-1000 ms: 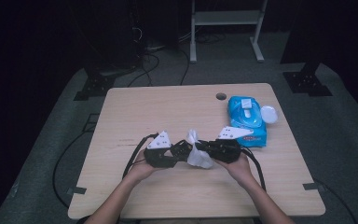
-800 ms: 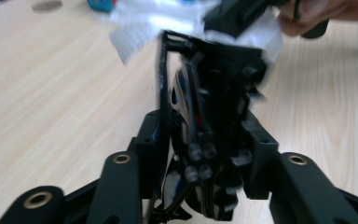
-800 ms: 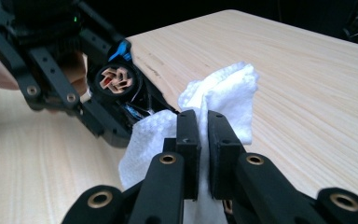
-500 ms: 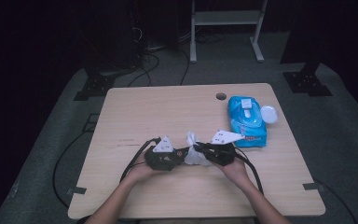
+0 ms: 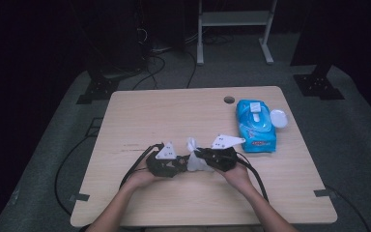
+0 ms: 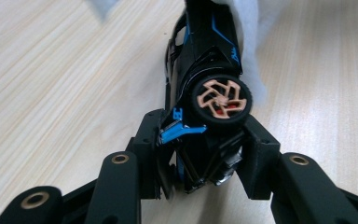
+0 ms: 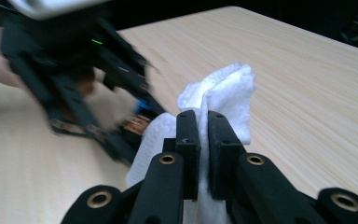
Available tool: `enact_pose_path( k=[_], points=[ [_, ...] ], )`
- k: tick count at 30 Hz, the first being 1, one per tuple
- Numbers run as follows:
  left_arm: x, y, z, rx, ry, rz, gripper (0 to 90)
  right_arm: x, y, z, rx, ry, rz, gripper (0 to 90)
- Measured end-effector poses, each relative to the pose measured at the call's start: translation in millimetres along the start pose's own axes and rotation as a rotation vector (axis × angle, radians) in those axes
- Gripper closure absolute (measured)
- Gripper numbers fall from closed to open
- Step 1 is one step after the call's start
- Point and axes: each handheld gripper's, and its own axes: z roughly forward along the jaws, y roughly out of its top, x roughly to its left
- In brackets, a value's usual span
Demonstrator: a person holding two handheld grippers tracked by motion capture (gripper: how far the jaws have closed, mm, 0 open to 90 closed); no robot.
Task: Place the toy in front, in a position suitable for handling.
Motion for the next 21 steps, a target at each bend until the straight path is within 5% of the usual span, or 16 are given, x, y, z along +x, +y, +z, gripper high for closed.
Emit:
enact_pose_path(
  k=[3,9,13,16,21],
  points=[
    [-1.6,1.0,1.7,-0.008,0.01,0.022,57.5,15.1,8.8,15.9,0.007,0.072,-0.007,83.5],
    [-1.1,-1.7,-0.4,-0.017,0.01,0.013,57.8,14.6,9.9,25.3,0.043,0.073,-0.024,83.4],
    [0.2,-2.2,0.6,-0.025,0.008,0.003,57.8,-4.0,1.5,7.6,0.059,-0.001,0.008,83.7],
    [-0.2,-0.2,2.2,-0.021,0.007,0.012,57.7,-4.7,0.6,5.8,0.056,-0.005,0.013,83.7],
    [-0.9,0.5,2.7,-0.02,0.008,0.007,57.7,11.5,6.8,23.8,0.042,0.073,0.011,83.6]
  ],
)
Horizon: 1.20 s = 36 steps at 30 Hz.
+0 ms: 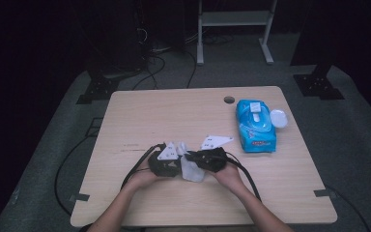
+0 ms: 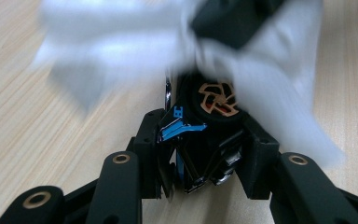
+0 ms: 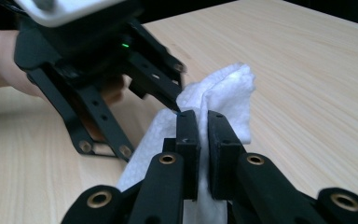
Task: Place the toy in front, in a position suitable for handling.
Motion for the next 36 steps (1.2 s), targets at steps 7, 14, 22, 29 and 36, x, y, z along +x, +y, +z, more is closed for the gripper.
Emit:
enact_pose_path(
  k=[7,14,22,29,36],
  points=[
    [2.1,-2.5,-2.0,-0.004,0.001,-0.002,57.8,-9.9,-3.8,-15.3,0.024,-0.078,-0.041,83.6],
    [3.4,-1.7,-1.9,0.003,0.0,0.001,57.8,-28.2,-17.1,-45.3,0.033,-0.168,-0.01,83.7],
    [6.1,-4.0,-3.2,-0.002,-0.007,-0.012,57.8,-33.1,-18.4,-45.5,0.02,-0.163,-0.003,83.7],
    [4.3,0.2,-0.5,0.008,-0.003,0.009,57.6,-20.7,-10.4,-34.6,0.012,-0.115,-0.008,83.7],
    [5.9,-2.3,-2.8,0.004,-0.007,0.001,57.6,-21.5,-10.0,-28.0,0.014,-0.126,-0.023,83.5]
  ],
)
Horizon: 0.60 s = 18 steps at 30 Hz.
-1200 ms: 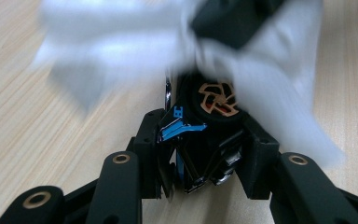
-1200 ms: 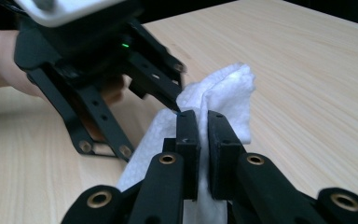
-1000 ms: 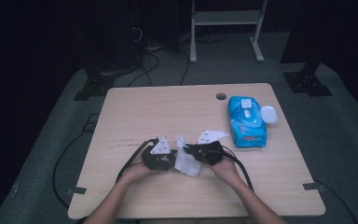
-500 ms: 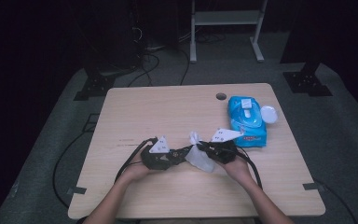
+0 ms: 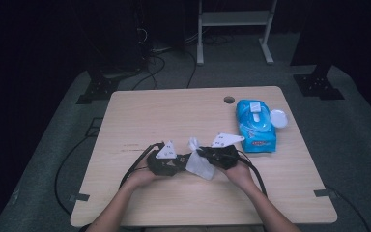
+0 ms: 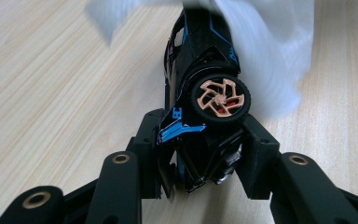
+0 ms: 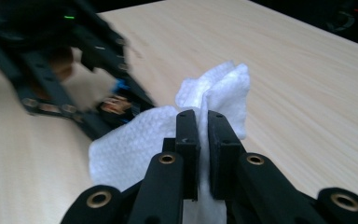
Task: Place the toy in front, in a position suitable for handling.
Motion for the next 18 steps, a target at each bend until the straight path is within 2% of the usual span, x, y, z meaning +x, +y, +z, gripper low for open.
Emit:
enact_pose_path(
  k=[3,5,6,11,12,13,15,18],
  points=[
    [0.8,-0.2,0.1,-0.001,-0.002,-0.001,57.6,-15.2,-6.0,-12.4,0.008,-0.058,0.02,83.6],
    [-0.3,1.8,1.5,0.002,0.002,0.007,57.6,-15.8,-6.8,-14.2,0.007,-0.057,0.035,83.6],
    [-0.8,2.7,1.9,0.006,0.003,0.01,57.5,-13.4,-6.1,-13.2,0.01,-0.056,0.023,83.7],
    [-0.6,2.7,2.0,0.007,0.004,0.006,57.3,2.9,2.1,0.5,-0.015,-0.006,0.009,84.2],
    [-0.7,2.7,2.0,0.006,0.004,0.006,57.3,6.1,4.1,3.9,-0.028,0.019,0.023,84.5],
    [-0.7,2.6,2.0,0.006,0.003,0.004,57.3,9.4,5.6,6.7,-0.032,0.027,0.017,85.2],
    [-0.5,2.3,2.1,0.004,0.001,0.005,57.3,14.6,8.6,12.2,-0.037,0.076,0.024,86.0],
    [-0.8,2.3,1.9,0.004,0.002,0.009,57.3,20.2,11.4,15.9,-0.01,0.064,-0.027,86.6]
  ],
)
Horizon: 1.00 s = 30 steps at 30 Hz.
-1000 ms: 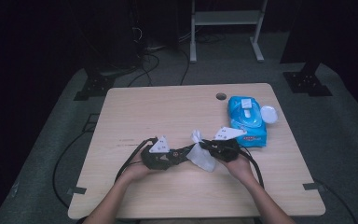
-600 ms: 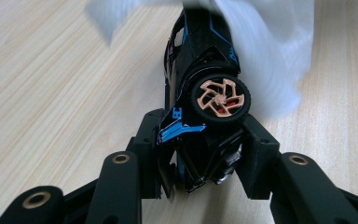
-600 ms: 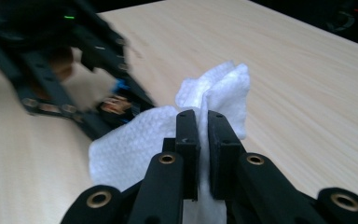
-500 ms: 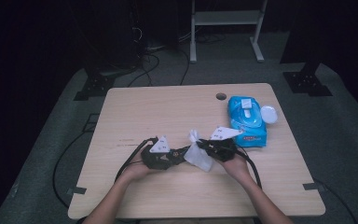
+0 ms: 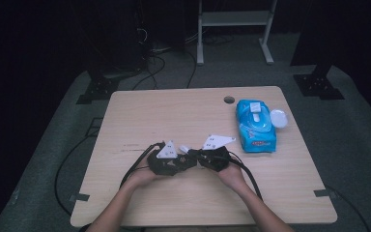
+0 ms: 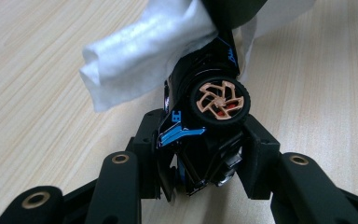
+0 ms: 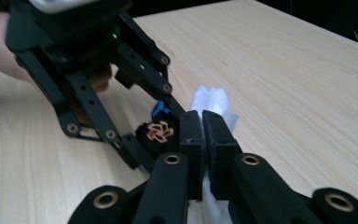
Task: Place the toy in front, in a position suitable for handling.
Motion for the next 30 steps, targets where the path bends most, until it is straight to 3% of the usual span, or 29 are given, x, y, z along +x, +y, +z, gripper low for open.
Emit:
enact_pose_path(
  k=[4,7,13,16,18,21,24,26,30],
  points=[
    [0.3,0.0,-0.1,0.0,-0.001,0.003,57.3,-7.9,-4.0,-7.3,0.015,-0.046,-0.01,83.5],
    [0.9,-0.2,0.0,-0.001,-0.003,0.001,57.2,-10.4,-5.4,-16.5,0.005,-0.087,-0.044,80.1],
    [1.2,-0.5,0.2,-0.003,-0.005,-0.002,57.1,-20.6,-13.6,-23.4,0.017,-0.108,-0.033,74.0],
    [1.3,0.1,0.3,0.002,-0.006,-0.005,57.1,-24.0,-16.8,-23.9,0.004,-0.089,-0.005,77.8],
    [0.8,0.7,0.4,0.004,-0.002,-0.008,57.3,-24.1,-16.6,-24.6,0.01,-0.094,-0.013,82.1],
    [1.1,0.4,0.1,0.0,-0.006,-0.011,57.3,-31.3,-18.3,-31.8,0.032,-0.138,-0.002,83.7],
    [1.1,1.9,1.1,-0.006,-0.013,-0.008,57.6,-41.1,-23.5,-40.6,0.017,-0.128,0.064,84.0],
    [0.6,3.4,2.4,-0.003,-0.014,-0.005,57.7,-39.6,-23.1,-43.2,0.021,-0.138,0.058,84.1],
    [0.9,3.4,2.3,-0.002,-0.014,-0.01,57.8,-30.3,-16.7,-41.5,-0.023,-0.083,0.054,84.1]
  ],
)
